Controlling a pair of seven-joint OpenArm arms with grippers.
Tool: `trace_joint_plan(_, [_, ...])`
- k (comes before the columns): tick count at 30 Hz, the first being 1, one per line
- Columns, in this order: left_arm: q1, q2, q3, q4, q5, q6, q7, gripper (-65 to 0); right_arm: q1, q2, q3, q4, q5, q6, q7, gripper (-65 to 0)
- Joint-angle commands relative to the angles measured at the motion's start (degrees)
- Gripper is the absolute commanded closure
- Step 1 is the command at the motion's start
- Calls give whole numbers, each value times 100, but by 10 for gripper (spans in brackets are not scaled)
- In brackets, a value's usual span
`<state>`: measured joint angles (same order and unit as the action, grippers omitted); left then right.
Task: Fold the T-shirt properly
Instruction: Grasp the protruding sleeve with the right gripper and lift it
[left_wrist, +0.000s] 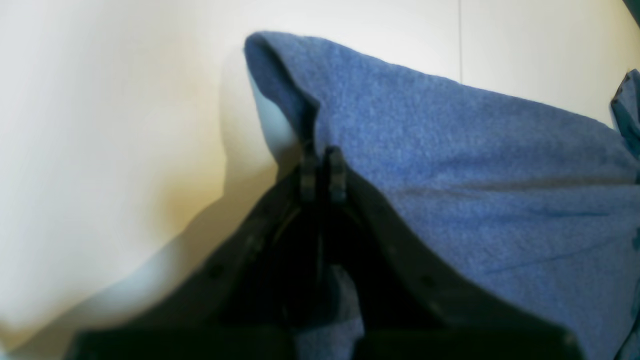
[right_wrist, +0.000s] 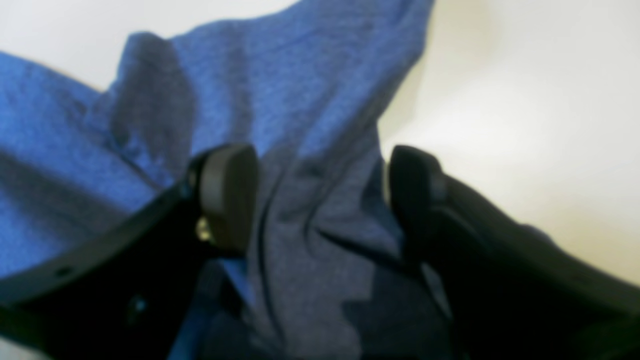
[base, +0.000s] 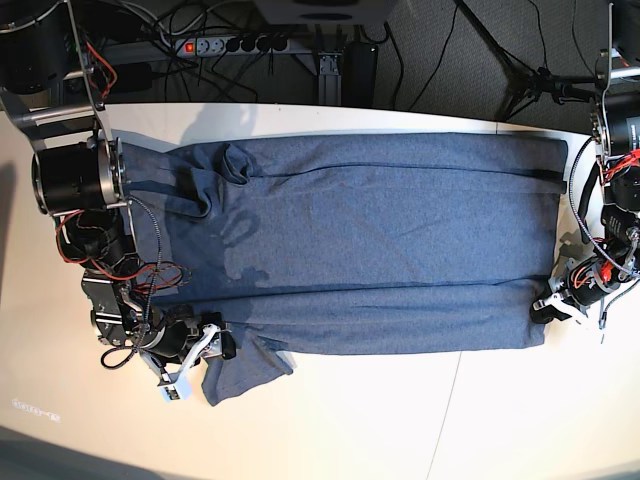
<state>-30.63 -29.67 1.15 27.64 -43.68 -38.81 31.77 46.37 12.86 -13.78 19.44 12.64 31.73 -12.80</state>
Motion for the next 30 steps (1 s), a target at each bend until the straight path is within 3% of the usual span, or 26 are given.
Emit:
trace_joint_plan(1, [-162,-98,-15,96,-52,-119,-2,0,168,-4,22,66,22,44,15,-416])
trace_joint_plan(16, [-173,-98,-15,96,-173,-119,2,0,166,-96,22,66,-9,39,20,-415])
trace_joint_plan(24, [-173,-98,-15,96,-173,-119,0,0,166,-96,22,66,-793,37,247,-203])
trace_joint_plan(27, [-173,-98,-15,96,-170,-119,0,0,164,-96,22,66,-1281,37,671,-23])
trace_joint_plan(30, [-173,-98,-15,96,-173,-119,-4,0,153,-96,22,66,-1930,37,811,0])
